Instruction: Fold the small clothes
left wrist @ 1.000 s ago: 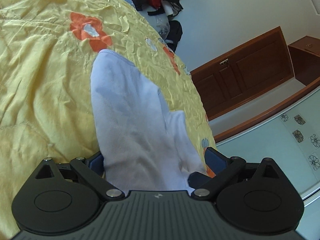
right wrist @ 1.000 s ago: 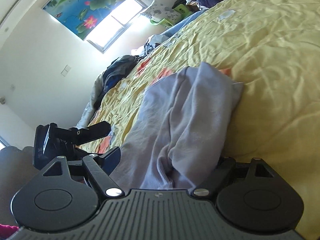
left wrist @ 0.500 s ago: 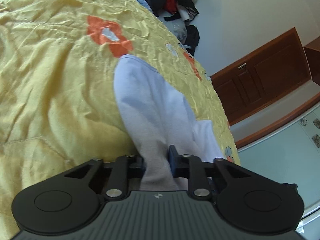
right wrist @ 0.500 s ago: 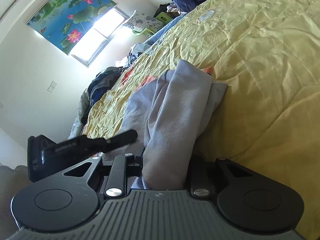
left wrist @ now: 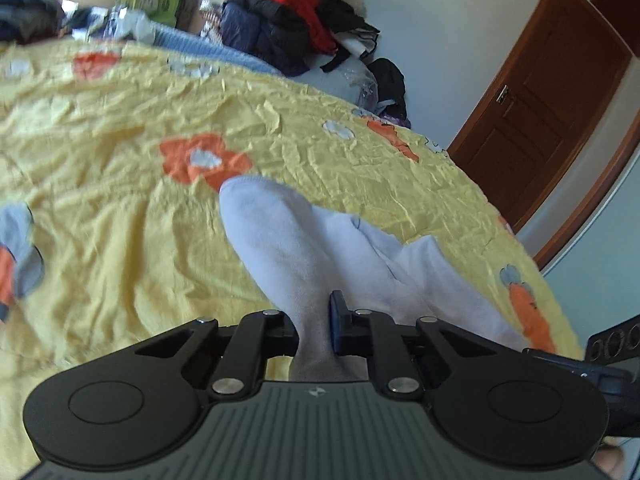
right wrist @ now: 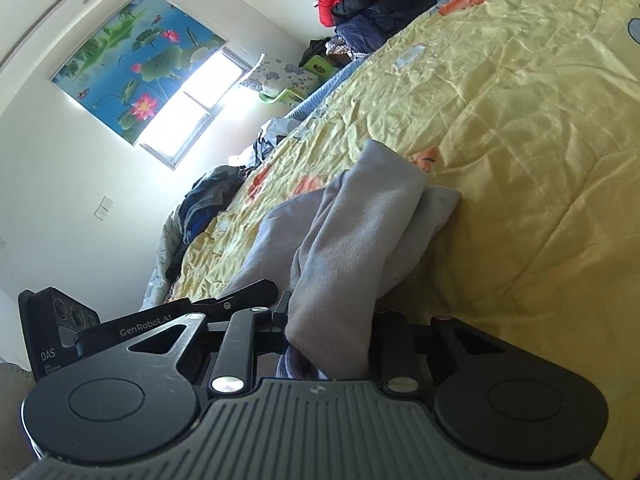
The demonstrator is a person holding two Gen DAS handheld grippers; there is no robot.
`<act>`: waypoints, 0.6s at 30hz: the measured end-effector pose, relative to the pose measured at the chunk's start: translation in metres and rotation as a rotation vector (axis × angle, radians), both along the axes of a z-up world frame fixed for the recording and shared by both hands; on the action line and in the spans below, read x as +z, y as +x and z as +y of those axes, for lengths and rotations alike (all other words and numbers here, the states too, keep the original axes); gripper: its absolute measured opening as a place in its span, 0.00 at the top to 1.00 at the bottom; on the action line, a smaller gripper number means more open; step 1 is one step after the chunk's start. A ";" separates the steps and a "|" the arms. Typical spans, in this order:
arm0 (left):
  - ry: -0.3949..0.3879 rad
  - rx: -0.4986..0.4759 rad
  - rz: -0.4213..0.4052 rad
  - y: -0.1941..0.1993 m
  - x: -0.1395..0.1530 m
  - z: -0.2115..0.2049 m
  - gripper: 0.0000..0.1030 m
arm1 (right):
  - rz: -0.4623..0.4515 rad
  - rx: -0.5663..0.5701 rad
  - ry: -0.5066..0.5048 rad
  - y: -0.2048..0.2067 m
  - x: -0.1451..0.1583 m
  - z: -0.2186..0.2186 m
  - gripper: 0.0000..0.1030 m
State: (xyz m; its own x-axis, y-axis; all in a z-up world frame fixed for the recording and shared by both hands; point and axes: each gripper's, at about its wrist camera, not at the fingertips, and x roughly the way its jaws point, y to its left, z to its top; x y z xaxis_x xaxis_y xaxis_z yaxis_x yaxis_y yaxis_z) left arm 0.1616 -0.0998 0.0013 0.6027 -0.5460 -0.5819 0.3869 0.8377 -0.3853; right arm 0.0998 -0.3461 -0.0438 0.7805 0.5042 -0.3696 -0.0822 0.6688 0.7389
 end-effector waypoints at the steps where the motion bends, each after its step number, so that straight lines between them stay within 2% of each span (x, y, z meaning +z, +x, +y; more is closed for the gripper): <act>1: 0.021 0.003 -0.024 -0.003 0.004 0.000 0.87 | -0.003 0.001 -0.004 0.000 0.002 0.002 0.73; 8: 0.121 0.026 -0.159 -0.013 0.029 0.001 0.87 | -0.033 0.017 -0.016 0.001 0.016 0.019 0.73; 13: 0.151 0.042 -0.208 -0.012 0.043 0.010 0.87 | -0.065 0.032 -0.029 0.007 0.030 0.031 0.73; 18: 0.181 0.062 -0.238 0.011 0.062 0.015 0.87 | -0.089 0.035 -0.061 0.029 0.049 0.046 0.73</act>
State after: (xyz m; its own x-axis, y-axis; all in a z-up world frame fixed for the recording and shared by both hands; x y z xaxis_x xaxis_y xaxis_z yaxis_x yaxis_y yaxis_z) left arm 0.1725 -0.0844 0.0630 0.7630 -0.4039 -0.5047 0.3943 0.9095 -0.1318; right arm 0.1289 -0.3005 0.0047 0.7939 0.5102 -0.3307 -0.1697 0.7082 0.6853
